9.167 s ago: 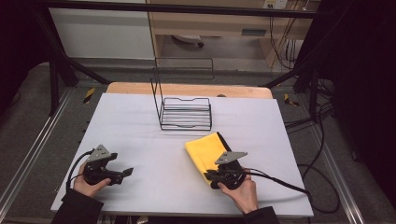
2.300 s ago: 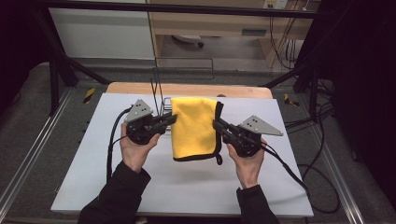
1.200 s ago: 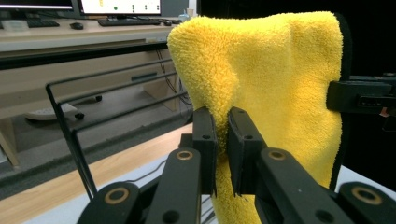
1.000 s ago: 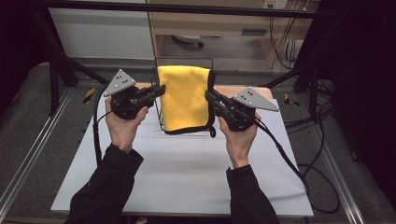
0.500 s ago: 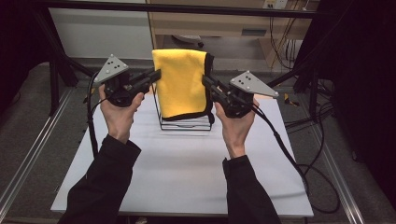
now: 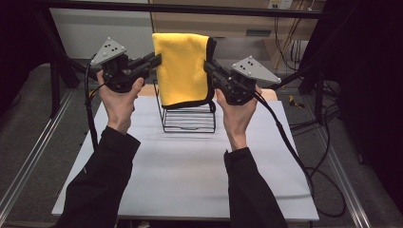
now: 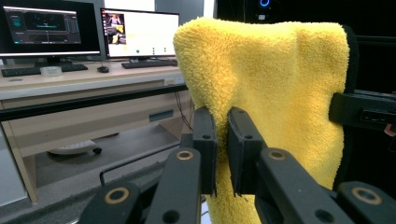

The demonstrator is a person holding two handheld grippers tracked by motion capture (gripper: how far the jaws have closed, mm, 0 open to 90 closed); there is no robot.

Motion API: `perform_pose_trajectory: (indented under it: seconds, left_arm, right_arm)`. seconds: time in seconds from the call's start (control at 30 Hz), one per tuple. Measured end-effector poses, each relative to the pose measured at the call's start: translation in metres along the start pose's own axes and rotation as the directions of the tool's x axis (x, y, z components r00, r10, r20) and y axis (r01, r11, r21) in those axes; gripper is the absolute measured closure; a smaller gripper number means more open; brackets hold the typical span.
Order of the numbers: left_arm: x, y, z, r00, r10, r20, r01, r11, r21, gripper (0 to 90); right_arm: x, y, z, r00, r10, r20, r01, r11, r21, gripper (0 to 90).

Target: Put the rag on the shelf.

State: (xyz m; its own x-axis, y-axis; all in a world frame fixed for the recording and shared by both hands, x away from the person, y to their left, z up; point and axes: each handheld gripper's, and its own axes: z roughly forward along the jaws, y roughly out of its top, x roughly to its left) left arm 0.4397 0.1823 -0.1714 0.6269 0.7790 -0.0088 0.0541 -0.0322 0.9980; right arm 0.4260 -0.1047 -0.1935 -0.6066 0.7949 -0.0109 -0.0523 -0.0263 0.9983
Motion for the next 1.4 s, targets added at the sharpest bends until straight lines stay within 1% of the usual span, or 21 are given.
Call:
perform_pose_trajectory:
  seconds: [0.03, 0.07, 0.1, 0.13, 0.17, 0.37, 0.47, 0.5, 0.6, 0.7, 0.87, 1.2, 1.3, 1.4]
  left_arm:
    - [0.000, 0.001, 0.001, 1.0000, -0.007, 0.004, 0.007, 1.0000, -0.001, 82.0]
    - [0.002, 0.002, 0.002, 1.0000, 0.002, 0.001, -0.002, 0.9999, -0.011, 82.0]
    - [0.001, 0.002, 0.003, 0.9999, -0.007, 0.007, 0.007, 1.0000, -0.006, 82.0]
    - [0.003, 0.003, 0.004, 1.0000, 0.005, -0.001, -0.005, 0.9999, -0.013, 82.0]
    - [0.003, 0.004, 0.004, 1.0000, -0.004, 0.005, 0.004, 0.9999, -0.010, 82.0]
    - [0.010, 0.008, 0.010, 0.9999, -0.008, -0.008, 0.007, 0.9999, -0.013, 82.0]
    - [0.012, 0.013, 0.012, 0.9999, 0.002, -0.016, -0.002, 0.9999, -0.016, 82.1]
    - [0.013, 0.015, 0.013, 0.9998, 0.003, -0.019, -0.003, 0.9999, -0.015, 82.1]
    - [0.015, 0.019, 0.015, 0.9998, -0.005, -0.021, 0.005, 0.9998, -0.021, 82.1]
    - [0.017, 0.022, 0.017, 0.9996, -0.001, -0.027, 0.000, 0.9997, -0.023, 82.1]
    - [0.023, 0.026, 0.023, 0.9996, -0.008, -0.025, 0.008, 0.9994, -0.034, 82.1]
    - [0.031, 0.038, 0.039, 0.9989, 0.018, -0.043, -0.020, 0.9988, -0.046, 82.1]
    - [0.033, 0.039, 0.042, 0.9990, 0.003, -0.045, -0.005, 0.9986, -0.053, 82.1]
    - [0.036, 0.038, 0.044, 0.9989, -0.003, -0.048, 0.000, 0.9985, -0.055, 82.1]
  right_arm:
    - [-0.001, 0.001, 0.001, 1.0000, 0.000, 0.000, 0.000, 1.0000, -0.002, 81.7]
    - [-0.001, 0.001, 0.003, 1.0000, 0.005, 0.000, -0.005, 1.0000, -0.005, 81.7]
    - [-0.002, 0.001, 0.004, 1.0000, 0.006, 0.003, -0.006, 1.0000, -0.007, 81.7]
    - [-0.003, 0.001, 0.006, 1.0000, 0.004, 0.002, -0.004, 0.9999, -0.009, 81.7]
    - [-0.004, 0.001, 0.008, 1.0000, 0.005, 0.003, -0.005, 0.9999, -0.011, 81.7]
    - [-0.008, 0.004, 0.018, 0.9997, 0.023, 0.007, -0.023, 0.9995, -0.019, 81.7]
    - [-0.010, 0.007, 0.024, 0.9997, 0.022, 0.005, -0.022, 0.9994, -0.026, 81.7]
    - [-0.010, 0.008, 0.025, 0.9996, 0.029, 0.004, -0.029, 0.9992, -0.029, 81.7]
    - [-0.012, 0.011, 0.029, 0.9995, 0.033, 0.003, -0.032, 0.9989, -0.033, 81.7]
    - [-0.013, 0.014, 0.033, 0.9997, 0.026, 0.003, -0.026, 0.9990, -0.036, 81.7]
    - [-0.017, 0.017, 0.038, 0.9998, 0.020, 0.006, -0.019, 0.9988, -0.046, 81.7]
    - [-0.028, 0.026, 0.050, 0.9998, 0.004, 0.019, -0.003, 0.9986, -0.053, 81.7]
    - [-0.030, 0.029, 0.053, 0.9997, -0.005, 0.024, 0.006, 0.9984, -0.055, 81.7]
    - [-0.032, 0.030, 0.057, 0.9995, -0.011, 0.029, 0.012, 0.9985, -0.054, 81.8]
